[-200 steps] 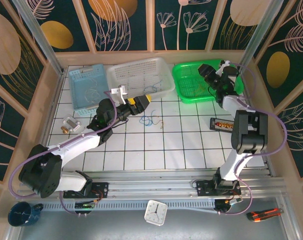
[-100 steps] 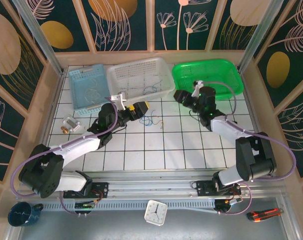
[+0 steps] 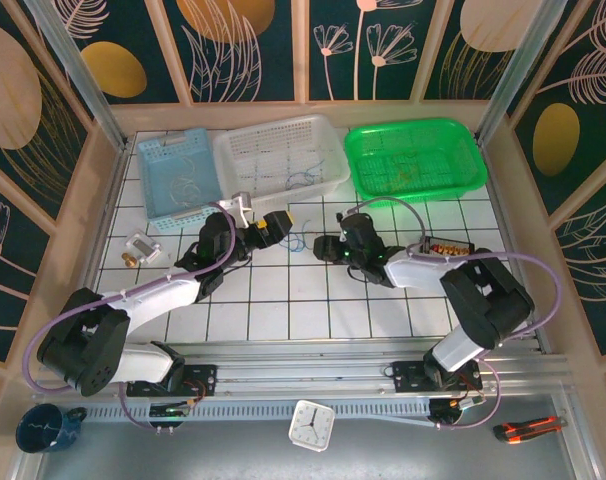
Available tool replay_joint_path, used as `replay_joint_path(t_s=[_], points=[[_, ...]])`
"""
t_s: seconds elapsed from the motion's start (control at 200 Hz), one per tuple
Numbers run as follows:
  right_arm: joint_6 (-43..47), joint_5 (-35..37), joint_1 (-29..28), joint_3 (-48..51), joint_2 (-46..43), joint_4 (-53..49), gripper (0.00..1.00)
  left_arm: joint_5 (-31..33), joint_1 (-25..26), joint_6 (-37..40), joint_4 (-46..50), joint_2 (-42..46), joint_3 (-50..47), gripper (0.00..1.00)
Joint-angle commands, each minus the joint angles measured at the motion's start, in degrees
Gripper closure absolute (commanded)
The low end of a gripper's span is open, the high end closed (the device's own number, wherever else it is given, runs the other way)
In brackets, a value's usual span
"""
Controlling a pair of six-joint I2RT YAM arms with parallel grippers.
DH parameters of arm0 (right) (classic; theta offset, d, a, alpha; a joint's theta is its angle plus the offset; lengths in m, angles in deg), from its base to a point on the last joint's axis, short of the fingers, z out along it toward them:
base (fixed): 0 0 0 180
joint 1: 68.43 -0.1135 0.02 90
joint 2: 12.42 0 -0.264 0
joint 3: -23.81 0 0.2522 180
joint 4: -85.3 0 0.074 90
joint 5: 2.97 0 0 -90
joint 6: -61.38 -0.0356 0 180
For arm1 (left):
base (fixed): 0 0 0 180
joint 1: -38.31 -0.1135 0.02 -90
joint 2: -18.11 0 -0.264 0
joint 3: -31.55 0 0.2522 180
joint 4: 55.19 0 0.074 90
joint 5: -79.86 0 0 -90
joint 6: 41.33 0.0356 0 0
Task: Untangle the cables
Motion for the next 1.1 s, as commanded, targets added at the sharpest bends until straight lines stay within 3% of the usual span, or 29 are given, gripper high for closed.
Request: replay_joint_path(t_s=[0.0, 0.39, 0.681, 1.096], points=[[1.4, 3.9, -1.1, -1.9, 2.7, -1.8, 0.44, 0.6, -0.2, 0.3, 0.1, 1.2, -0.5, 0.01], [1.2, 4.0, -1.3, -3.9, 7.1, -0.6, 0.57, 0.2, -0.4, -0.1, -1.2, 1.1, -0.7, 0.01], [1.4, 4.4, -0.9, -2.9, 5.0, -1.6, 1.00, -0.5, -0.6, -0.3, -2.0, 1.0, -0.6, 0.01], [2.9, 5.8, 3.7, -0.1, -11.2, -7.0, 1.00, -2.4, -0.8, 0.3, -2.6, 0.2, 0.3, 0.01]])
